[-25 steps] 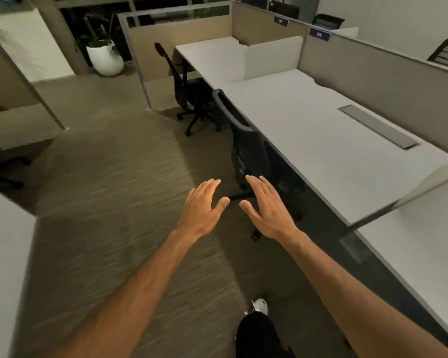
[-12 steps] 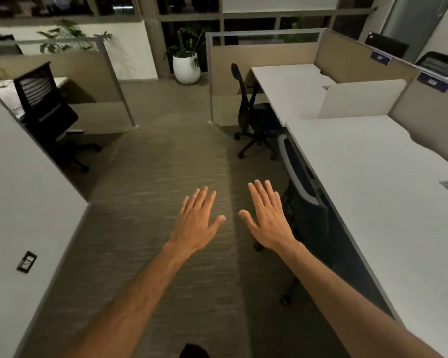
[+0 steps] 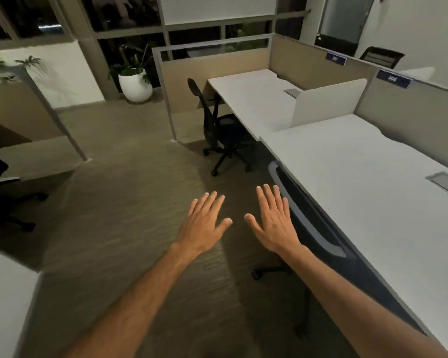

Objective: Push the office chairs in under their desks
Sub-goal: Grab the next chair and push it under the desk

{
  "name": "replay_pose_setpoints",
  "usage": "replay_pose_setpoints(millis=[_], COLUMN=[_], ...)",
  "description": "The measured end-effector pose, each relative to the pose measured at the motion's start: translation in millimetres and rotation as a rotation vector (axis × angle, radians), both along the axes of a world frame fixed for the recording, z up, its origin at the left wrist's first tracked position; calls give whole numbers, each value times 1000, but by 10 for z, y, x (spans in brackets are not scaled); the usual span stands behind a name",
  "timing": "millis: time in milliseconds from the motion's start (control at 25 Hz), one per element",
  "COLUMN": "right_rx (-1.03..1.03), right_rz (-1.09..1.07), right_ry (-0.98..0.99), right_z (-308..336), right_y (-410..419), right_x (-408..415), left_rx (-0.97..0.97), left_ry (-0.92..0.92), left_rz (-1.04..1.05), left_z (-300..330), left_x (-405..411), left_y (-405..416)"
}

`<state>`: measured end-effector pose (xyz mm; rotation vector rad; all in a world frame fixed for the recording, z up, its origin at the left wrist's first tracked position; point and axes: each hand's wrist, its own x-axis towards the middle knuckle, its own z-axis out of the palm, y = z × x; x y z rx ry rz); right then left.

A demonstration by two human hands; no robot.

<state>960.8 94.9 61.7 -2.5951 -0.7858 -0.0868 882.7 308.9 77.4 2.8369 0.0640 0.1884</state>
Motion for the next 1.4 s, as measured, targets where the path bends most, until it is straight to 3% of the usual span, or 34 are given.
replay_pose_setpoints(millis=[240,520,680,960,1160,1400], right_rx=[7,-51,28,11,-205,-235], right_rz=[-248,-382,-536,-828,-963,-1082], right_ry=[48,156,234,342,329,319], right_z=[-108,-286,-344,-467,-691,-585], right_y=[-277,-740,-906,-833,-622,-626], right_x=[671,1334,1294,892,539,404], left_rx=[-16,-10,35,315,284,308], left_ry=[23,131,189,311,274,282], left_rz=[-254,-432,-600,-983,-1082,-1122], left_z=[-20,-201,-295,-583,-812,-702], left_x=[1292,2335,2721,3239,3300,3586], left_y=[-181,-632,-868,-1036,-920,-687])
